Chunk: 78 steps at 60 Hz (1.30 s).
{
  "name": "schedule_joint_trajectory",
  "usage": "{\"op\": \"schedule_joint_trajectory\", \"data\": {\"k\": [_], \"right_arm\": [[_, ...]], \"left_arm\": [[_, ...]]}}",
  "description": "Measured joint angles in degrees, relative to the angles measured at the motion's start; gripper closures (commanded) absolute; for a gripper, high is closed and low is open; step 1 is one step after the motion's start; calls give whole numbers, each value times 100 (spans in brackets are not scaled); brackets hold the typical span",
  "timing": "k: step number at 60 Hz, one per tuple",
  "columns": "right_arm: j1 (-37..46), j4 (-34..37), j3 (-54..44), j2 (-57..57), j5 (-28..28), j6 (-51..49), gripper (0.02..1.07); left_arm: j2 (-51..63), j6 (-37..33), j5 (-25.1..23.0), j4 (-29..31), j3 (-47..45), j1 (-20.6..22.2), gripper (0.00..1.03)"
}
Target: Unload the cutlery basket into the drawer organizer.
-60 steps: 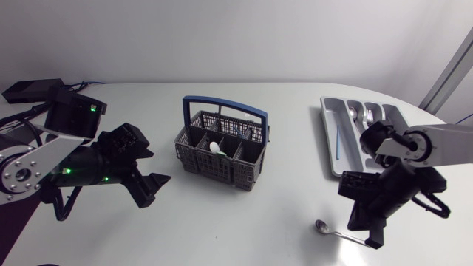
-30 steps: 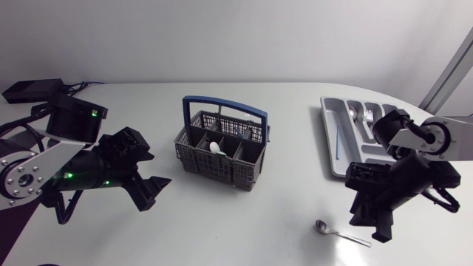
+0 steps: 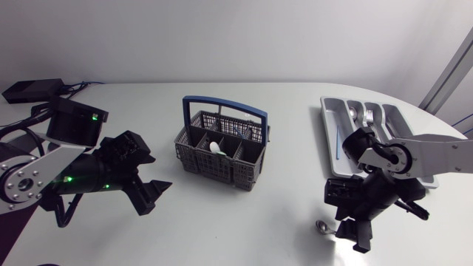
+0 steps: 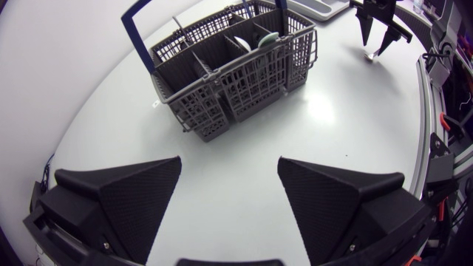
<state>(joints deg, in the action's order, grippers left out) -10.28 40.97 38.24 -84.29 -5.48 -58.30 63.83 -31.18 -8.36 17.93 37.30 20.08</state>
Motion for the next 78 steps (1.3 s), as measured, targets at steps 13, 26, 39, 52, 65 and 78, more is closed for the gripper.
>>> {"op": "schedule_joint_trajectory", "data": {"k": [13,26,39,52,65,78], "right_arm": [[-90,-101,0,-306,131,2,74],[-149,-245,4,-352,302,0,98],[-173,-229,61,-415,382,0,102],[-160,546,90,-267,345,-28,102],[116,1338,903,184,247,-249,102],[765,1458,1508,216,227,-791,102]], "left_arm": [[-15,-39,-28,-2,-13,0,12],[-52,-42,-68,-2,-24,0,12],[-59,-42,-83,-4,-24,0,12],[-59,-42,-83,-50,-28,0,12],[-59,-44,-83,-101,-31,0,12],[-59,-59,-83,-111,-31,0,12]]}}
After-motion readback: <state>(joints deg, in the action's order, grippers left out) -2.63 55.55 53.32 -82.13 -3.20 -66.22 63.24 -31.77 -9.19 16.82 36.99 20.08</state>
